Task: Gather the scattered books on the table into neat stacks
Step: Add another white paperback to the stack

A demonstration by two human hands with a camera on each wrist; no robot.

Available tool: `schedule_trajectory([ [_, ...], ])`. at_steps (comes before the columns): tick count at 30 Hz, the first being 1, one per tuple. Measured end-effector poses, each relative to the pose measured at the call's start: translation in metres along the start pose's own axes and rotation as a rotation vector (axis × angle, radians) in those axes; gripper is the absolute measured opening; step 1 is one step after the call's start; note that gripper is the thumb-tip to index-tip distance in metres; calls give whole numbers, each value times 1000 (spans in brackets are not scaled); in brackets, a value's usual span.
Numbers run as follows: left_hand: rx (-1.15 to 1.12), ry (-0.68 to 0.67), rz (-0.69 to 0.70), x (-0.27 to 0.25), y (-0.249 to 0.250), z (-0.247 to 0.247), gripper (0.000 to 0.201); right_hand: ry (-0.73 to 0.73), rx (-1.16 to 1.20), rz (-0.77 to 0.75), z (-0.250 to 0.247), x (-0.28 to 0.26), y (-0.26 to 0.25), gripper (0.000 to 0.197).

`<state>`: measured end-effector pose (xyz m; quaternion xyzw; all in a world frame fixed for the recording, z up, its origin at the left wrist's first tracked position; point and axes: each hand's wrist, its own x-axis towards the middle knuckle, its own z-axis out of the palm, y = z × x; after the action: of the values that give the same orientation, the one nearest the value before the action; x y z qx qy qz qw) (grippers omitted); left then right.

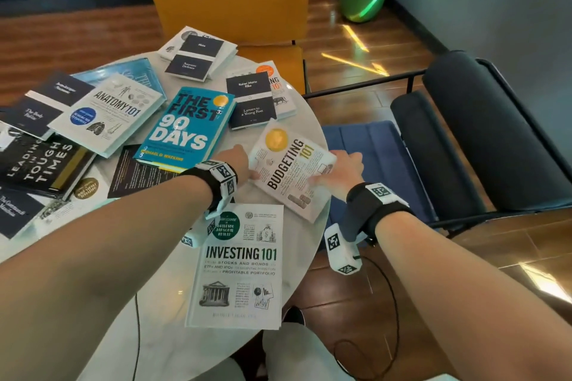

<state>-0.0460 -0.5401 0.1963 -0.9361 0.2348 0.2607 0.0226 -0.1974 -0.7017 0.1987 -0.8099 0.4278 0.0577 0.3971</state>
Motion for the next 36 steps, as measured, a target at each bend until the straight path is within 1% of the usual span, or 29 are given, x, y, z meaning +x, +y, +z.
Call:
schedule_trajectory([
  [2, -67, 59, -30, 1, -4, -5, 60, 62, 36, -90, -9, -5, -15, 57],
  [4, -149, 130, -17, -2, -9, -14, 59, 148, 27, -187, -16, -13, -32, 50],
  [5, -235, 165, -4, -5, -12, -21, 57, 191, 24, -226, -19, -18, -40, 47],
  [8, -616, 303, 49, -18, -25, -39, 47, 283, 91, -294, -28, -37, -63, 34],
  [9, -760, 334, 51, -23, -29, -43, 48, 302, 134, -300, -28, -45, -69, 31],
  [10, -928, 332, 41, -30, -32, -46, 52, 310, 181, -293, -27, -53, -74, 29],
  [11, -1086, 280, 17, -39, -35, -46, 56, 304, 234, -280, -24, -61, -78, 30],
  [12, -1199, 202, 13, -50, -36, -45, 58, 293, 291, -264, -20, -70, -80, 32],
  [13, -1239, 120, 42, -60, -37, -42, 57, 287, 342, -250, -14, -78, -82, 36],
  [14, -1234, 57, 99, -70, -39, -38, 54, 280, 380, -228, -6, -85, -84, 40],
  [15, -1228, 27, 163, -80, -41, -33, 51, 271, 398, -209, 1, -93, -85, 44],
  [17, -1239, 36, 253, -97, -50, -25, 43, 238, 406, -178, 19, -108, -83, 48],
  [18, -1223, 62, 281, -104, -57, -21, 35, 217, 420, -159, 28, -118, -81, 50],
  [19, -1190, 83, 294, -110, -65, -17, 29, 205, 436, -143, 39, -125, -78, 54],
  [20, -1158, 90, 295, -117, -72, -12, 29, 206, 434, -112, 51, -131, -72, 56],
  [23, -1094, 66, 227, -134, -94, 8, 50, 193, 372, -15, 88, -144, -47, 59],
  [25, -1032, 53, 234, -143, -102, 23, 50, 189, 319, 37, 96, -175, -46, 54],
  [28, -964, 21, 223, -155, -107, 41, 49, 241, 221, 111, 108, -202, -34, 45],
  [30, -901, 17, 217, -159, -108, 51, 55, 269, 188, 157, 115, -216, -26, 45],
  [33, -745, 35, 230, -157, -110, 68, 76, 291, 94, 178, 126, -228, -18, 49],
  [34, -701, 41, 233, -161, -110, 70, 78, 292, 63, 178, 129, -230, -15, 50],
  [36, -631, 65, 219, -166, -109, 72, 65, 305, 22, 160, 134, -233, -12, 49],
])
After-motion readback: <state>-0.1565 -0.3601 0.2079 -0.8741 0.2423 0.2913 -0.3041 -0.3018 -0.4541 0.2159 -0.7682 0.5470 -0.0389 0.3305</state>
